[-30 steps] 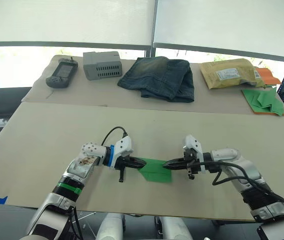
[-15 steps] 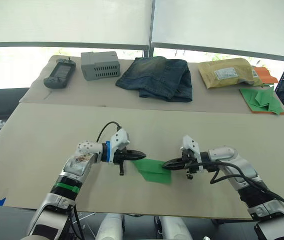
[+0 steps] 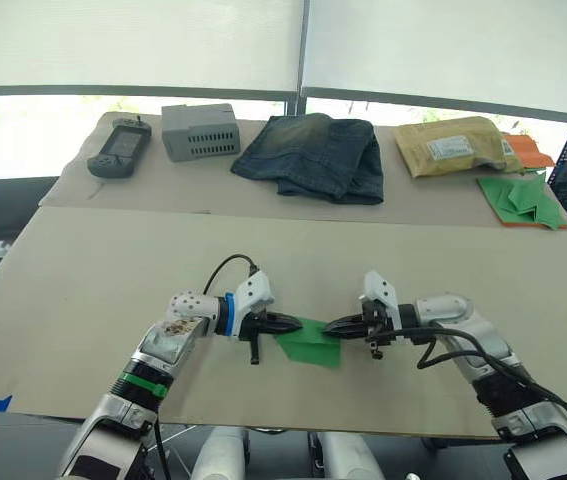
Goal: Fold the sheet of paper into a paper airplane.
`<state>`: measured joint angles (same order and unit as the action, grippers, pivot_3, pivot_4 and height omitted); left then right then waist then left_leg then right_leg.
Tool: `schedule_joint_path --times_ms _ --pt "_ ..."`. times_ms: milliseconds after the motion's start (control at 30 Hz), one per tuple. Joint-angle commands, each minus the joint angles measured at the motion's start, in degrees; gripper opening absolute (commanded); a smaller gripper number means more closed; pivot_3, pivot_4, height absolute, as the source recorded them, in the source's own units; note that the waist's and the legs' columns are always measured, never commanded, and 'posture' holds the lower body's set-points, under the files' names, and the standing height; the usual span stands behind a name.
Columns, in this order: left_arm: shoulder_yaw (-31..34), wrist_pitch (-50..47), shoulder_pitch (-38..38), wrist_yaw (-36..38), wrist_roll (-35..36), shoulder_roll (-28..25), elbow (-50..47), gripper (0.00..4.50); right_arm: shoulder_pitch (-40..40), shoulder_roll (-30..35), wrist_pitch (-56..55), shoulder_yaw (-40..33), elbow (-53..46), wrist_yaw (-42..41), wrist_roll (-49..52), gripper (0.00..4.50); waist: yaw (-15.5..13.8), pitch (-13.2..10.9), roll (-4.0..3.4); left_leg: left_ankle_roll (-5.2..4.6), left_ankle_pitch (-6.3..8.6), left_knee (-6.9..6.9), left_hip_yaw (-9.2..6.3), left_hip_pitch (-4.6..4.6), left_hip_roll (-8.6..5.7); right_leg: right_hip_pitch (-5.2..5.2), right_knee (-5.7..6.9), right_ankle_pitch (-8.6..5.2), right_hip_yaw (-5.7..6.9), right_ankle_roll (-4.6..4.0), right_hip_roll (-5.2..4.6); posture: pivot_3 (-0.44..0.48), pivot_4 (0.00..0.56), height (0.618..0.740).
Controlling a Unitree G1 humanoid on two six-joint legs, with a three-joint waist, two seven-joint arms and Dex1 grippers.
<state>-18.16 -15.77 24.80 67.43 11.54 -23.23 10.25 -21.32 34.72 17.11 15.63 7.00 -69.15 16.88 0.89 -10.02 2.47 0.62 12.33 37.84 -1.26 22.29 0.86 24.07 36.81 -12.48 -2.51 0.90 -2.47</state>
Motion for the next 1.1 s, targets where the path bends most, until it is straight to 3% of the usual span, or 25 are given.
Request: schedule_joint_path --times_ms 33,100,333,467,567,800,1100 --pt "-2.0 1.2 -0.6 1.4 -1.5 -0.5 1.6 0.00 1.7 0.5 0.4 -0.8 -0.1 3.3 -2.6 0.01 0.0 0.0 -0.02 0.00 0.00 0.00 0.00 0.00 0.00 0.00 -0.01 0.00 0.00 0.00 0.00 0.000 0.150 0.728" --pt "-2.2 1.4 -0.7 1.6 -1.5 -0.3 1.5 0.00 1.9 0.2 1.1 -1.8 -0.6 4.1 -1.8 0.01 0.0 0.0 -0.03 0.00 0.00 0.00 0.00 0.00 0.00 -0.01 -0.02 0.00 0.00 0.00 0.00 0.000 0.150 0.728" --pt "-2.6 1.9 0.0 1.6 -1.9 0.1 2.9 0.00 3.9 1.0 3.1 -8.0 -8.5 8.6 0.6 2.25 -0.2 0.0 -0.06 0.00 0.00 0.00 0.00 0.06 -0.01 0.05 -0.03 0.00 0.00 0.00 -0.01 0.000 0.150 0.728" --pt "-2.5 2.0 0.3 1.8 -1.9 0.0 3.3 0.00 4.8 -0.9 10.8 -12.1 -17.7 14.2 5.5 2.25 -0.2 0.1 -0.08 0.00 0.00 0.00 0.00 0.11 -0.02 0.09 -0.03 0.00 -0.01 0.01 -0.02 0.000 0.150 0.728" --pt "-2.4 1.8 0.5 1.8 -1.8 0.0 3.2 0.00 7.6 -3.1 14.1 -10.7 -24.9 19.6 4.7 2.25 -0.2 0.1 -0.08 0.00 0.00 -0.02 -0.04 0.11 0.00 0.09 -0.03 -0.01 0.01 0.01 0.00 0.000 0.150 0.728" --pt "-2.8 1.3 1.1 2.3 -1.8 0.0 3.2 0.00 16.0 -6.0 12.9 -3.8 -28.2 27.3 -1.5 0.06 -0.2 0.1 -0.09 0.01 0.01 -0.02 -0.03 0.20 -0.05 0.12 -0.12 -0.02 0.00 0.04 -0.05 0.000 0.150 0.728" --pt "-3.0 2.0 1.0 4.2 -1.5 -0.2 2.9 0.00 19.7 -6.5 11.1 -3.0 -25.2 28.5 -3.3 0.02 -0.2 0.1 -0.10 0.00 0.02 -0.03 -0.05 0.16 -0.02 0.08 -0.14 -0.03 0.03 0.04 -0.02 0.000 0.150 0.728"
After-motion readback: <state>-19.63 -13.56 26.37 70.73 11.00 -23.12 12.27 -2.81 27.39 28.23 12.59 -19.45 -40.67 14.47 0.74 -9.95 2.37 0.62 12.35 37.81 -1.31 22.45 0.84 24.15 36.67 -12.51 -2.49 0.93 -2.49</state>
